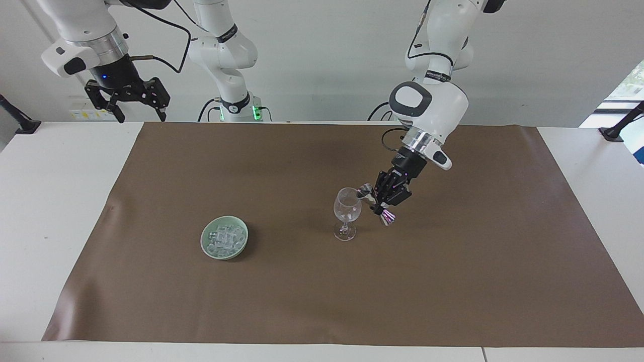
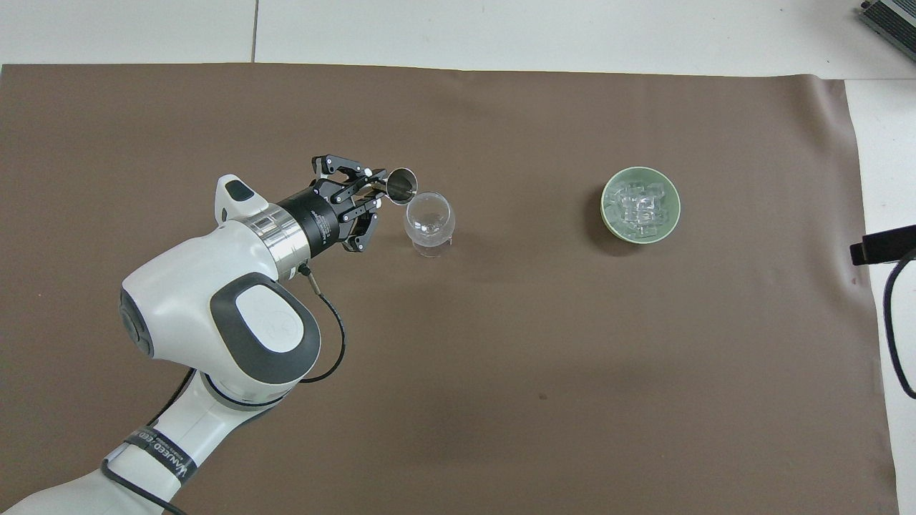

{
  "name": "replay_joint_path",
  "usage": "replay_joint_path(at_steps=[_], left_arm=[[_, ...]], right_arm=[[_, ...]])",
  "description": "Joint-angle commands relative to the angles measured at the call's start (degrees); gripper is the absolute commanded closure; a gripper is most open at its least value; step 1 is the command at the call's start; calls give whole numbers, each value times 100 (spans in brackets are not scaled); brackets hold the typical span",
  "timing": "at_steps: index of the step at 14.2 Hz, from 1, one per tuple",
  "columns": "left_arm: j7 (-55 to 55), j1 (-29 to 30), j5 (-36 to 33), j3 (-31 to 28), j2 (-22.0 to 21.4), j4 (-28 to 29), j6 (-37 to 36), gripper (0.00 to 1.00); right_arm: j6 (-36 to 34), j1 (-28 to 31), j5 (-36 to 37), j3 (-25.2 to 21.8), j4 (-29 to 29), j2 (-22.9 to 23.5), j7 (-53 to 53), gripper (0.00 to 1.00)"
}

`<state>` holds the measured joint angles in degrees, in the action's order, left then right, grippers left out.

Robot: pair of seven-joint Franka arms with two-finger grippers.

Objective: Pour wine and add ice with both arms
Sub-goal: 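Tilt the silver cup over the clear cup with the left gripper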

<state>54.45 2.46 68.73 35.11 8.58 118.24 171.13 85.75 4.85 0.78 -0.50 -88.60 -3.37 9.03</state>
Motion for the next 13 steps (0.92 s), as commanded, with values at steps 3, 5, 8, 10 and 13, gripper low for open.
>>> replay_joint_path(at_steps=[3,5,8,10,13], left_arm=[[-417,-87,-70,-4,-5,76,254,100],[-592,-87,-61,39,-14,94,298,100],[-830,-87,-70,110,-14,103,465,100],[-979,-87,-70,110,-14,103,501,100],[-1261,-87,-70,119,-32,155,527,100]], right_arm=[[21,-1,-7,-3,-34,-67,-68,0],[21,-1,-16,6,-34,-67,-68,0],[21,-1,-16,-3,-34,-67,-68,0],[21,-1,-7,-3,-34,-67,-68,0],[21,-1,-7,-3,-34,-67,-68,0]])
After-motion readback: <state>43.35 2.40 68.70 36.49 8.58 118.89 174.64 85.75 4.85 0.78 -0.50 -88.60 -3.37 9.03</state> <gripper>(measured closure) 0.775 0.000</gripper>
